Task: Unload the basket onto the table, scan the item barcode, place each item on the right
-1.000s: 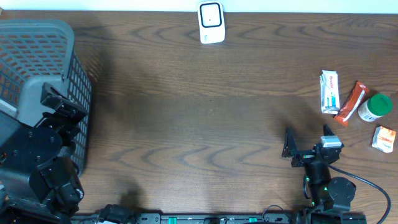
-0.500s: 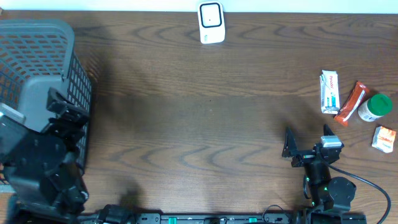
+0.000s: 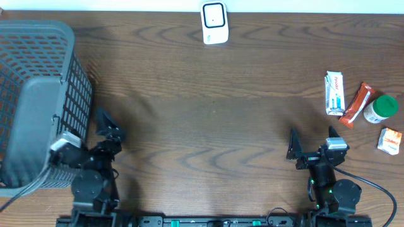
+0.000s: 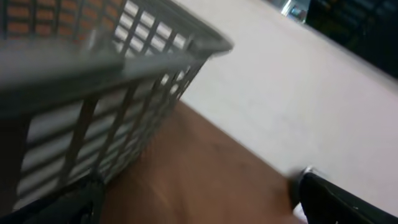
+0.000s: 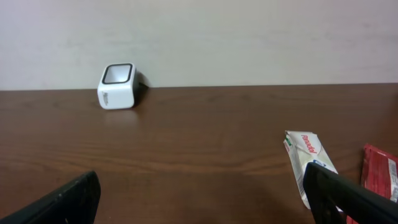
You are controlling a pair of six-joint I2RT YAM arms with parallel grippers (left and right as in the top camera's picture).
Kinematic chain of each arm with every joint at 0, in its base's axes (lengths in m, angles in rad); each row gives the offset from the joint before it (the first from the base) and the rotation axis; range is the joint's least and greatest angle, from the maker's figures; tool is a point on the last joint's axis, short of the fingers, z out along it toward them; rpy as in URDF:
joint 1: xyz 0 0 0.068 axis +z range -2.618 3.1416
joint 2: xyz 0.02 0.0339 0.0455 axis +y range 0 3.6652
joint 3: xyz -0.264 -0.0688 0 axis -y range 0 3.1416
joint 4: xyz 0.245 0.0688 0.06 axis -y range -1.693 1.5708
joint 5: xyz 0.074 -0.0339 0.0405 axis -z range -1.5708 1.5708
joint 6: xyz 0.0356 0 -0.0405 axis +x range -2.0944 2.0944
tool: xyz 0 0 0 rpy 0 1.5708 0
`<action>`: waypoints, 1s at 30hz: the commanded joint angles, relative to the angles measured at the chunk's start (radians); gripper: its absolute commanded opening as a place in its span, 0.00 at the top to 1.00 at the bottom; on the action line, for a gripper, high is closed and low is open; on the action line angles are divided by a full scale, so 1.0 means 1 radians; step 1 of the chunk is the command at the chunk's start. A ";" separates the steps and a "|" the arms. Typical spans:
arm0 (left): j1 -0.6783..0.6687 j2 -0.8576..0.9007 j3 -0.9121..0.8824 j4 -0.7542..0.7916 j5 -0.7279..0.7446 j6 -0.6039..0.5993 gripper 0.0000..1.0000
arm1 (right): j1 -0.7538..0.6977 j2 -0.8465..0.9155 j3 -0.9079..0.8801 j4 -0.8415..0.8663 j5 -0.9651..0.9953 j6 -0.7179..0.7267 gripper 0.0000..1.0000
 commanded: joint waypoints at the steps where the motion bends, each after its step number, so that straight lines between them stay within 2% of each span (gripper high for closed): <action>1: 0.005 -0.075 -0.076 0.023 0.024 0.100 0.00 | 0.011 -0.006 -0.003 -0.002 0.006 0.010 0.01; 5: 0.006 -0.124 -0.126 0.026 0.023 0.146 0.00 | 0.011 -0.006 -0.003 -0.002 0.006 0.010 0.01; 17: 0.040 -0.241 -0.308 0.104 0.050 0.150 0.00 | 0.011 -0.006 -0.003 -0.002 0.006 0.010 0.01; 21: 0.044 -0.241 -0.309 0.087 0.068 0.188 0.00 | 0.011 -0.006 -0.003 -0.002 0.006 0.010 0.01; 25: 0.044 -0.241 -0.309 0.007 0.077 0.201 0.00 | 0.011 -0.006 -0.003 -0.002 0.006 0.010 0.01; 27: 0.044 -0.241 -0.308 0.009 0.117 0.261 0.00 | 0.011 -0.006 -0.003 -0.002 0.006 0.010 0.01; 30: 0.044 -0.241 -0.308 0.010 0.117 0.269 0.00 | 0.011 -0.006 -0.003 -0.002 0.006 0.010 0.01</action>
